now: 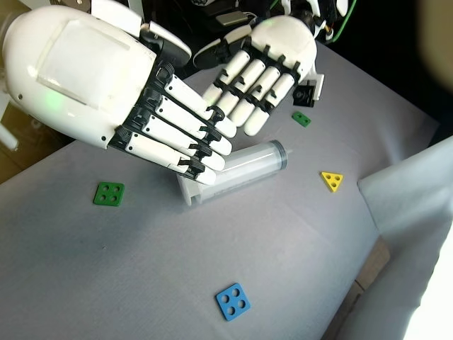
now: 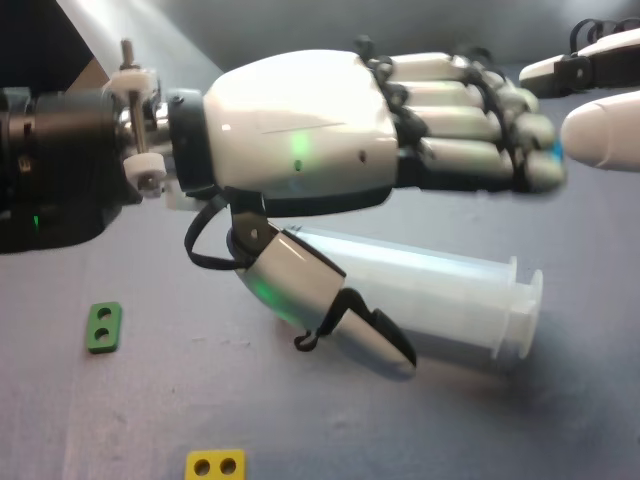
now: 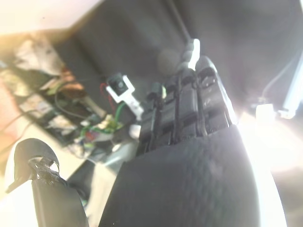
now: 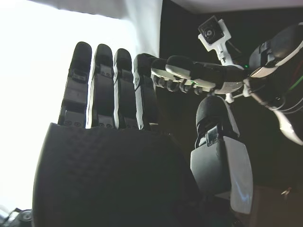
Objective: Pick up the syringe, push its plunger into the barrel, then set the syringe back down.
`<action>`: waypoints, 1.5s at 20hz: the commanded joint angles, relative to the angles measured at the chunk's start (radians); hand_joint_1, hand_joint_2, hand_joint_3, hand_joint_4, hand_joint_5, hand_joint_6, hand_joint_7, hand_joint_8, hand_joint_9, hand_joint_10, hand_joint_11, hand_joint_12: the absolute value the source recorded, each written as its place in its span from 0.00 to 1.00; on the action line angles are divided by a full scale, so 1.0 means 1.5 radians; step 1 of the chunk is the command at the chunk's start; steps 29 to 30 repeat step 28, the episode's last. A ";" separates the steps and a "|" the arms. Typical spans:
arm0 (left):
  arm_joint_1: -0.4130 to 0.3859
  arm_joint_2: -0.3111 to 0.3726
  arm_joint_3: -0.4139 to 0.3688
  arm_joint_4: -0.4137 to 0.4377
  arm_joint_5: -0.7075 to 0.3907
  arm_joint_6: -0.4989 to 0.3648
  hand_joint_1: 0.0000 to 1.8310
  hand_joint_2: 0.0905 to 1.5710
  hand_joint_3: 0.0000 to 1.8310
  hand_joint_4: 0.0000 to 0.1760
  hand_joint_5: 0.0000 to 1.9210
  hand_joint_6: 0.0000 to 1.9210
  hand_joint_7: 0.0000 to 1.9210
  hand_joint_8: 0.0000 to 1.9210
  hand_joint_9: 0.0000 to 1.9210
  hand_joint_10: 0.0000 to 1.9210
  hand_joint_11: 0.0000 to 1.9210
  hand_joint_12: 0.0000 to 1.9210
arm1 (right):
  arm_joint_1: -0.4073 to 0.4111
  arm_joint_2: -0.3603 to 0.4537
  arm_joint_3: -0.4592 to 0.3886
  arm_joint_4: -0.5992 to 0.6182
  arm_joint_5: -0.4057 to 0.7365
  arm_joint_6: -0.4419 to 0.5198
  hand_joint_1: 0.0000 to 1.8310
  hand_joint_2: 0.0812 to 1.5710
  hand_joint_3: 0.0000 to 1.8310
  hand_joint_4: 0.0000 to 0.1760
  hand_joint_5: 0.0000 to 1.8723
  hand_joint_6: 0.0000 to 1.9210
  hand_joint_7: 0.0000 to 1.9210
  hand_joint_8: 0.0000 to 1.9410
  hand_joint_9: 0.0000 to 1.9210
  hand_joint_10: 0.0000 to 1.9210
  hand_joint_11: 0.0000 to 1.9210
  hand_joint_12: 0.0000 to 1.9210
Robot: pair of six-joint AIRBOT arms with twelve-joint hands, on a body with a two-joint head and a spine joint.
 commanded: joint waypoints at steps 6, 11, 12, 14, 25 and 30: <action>-0.042 0.042 -0.024 0.009 -0.063 -0.048 0.29 0.94 0.01 0.00 0.36 0.98 0.39 0.99 0.39 0.99 0.35 0.99 | 0.009 0.001 0.005 0.001 0.115 -0.027 0.01 0.88 0.00 0.00 0.38 0.70 0.36 0.89 0.34 0.98 0.23 0.99; -0.072 0.055 -0.042 0.038 -0.063 -0.074 0.14 1.00 0.04 0.00 0.47 1.00 0.50 1.00 0.46 1.00 0.49 1.00 | 0.005 0.001 0.005 0.001 0.116 0.146 0.00 0.97 0.01 0.00 0.49 1.00 0.46 1.00 0.44 1.00 0.44 1.00; -0.073 0.058 -0.043 0.041 -0.063 -0.077 0.15 1.00 0.04 0.00 0.47 1.00 0.49 1.00 0.45 1.00 0.48 1.00 | 0.005 0.001 0.005 0.001 0.114 0.165 0.04 0.99 0.01 0.00 0.50 1.00 0.48 1.00 0.46 1.00 0.46 1.00; -0.075 0.068 -0.051 0.042 -0.058 -0.080 0.14 1.00 0.05 0.00 0.46 1.00 0.50 1.00 0.47 1.00 0.50 1.00 | 0.003 0.001 0.004 0.001 0.111 0.186 0.11 0.99 0.00 0.00 0.52 1.00 0.52 1.00 0.49 1.00 0.49 1.00; -0.105 0.079 -0.057 0.061 -0.018 -0.119 0.17 1.00 0.04 0.00 0.41 1.00 0.46 1.00 0.45 1.00 0.49 1.00 | 0.004 0.001 0.025 -0.400 0.275 0.355 0.21 0.97 0.00 0.00 0.51 1.00 0.52 1.00 0.49 1.00 0.48 1.00; -0.105 0.079 -0.058 0.060 -0.017 -0.117 0.16 1.00 0.04 0.00 0.39 1.00 0.45 1.00 0.44 1.00 0.48 1.00 | 0.004 0.001 0.050 -0.587 0.379 0.461 0.23 0.97 0.00 0.00 0.51 1.00 0.52 1.00 0.49 1.00 0.48 1.00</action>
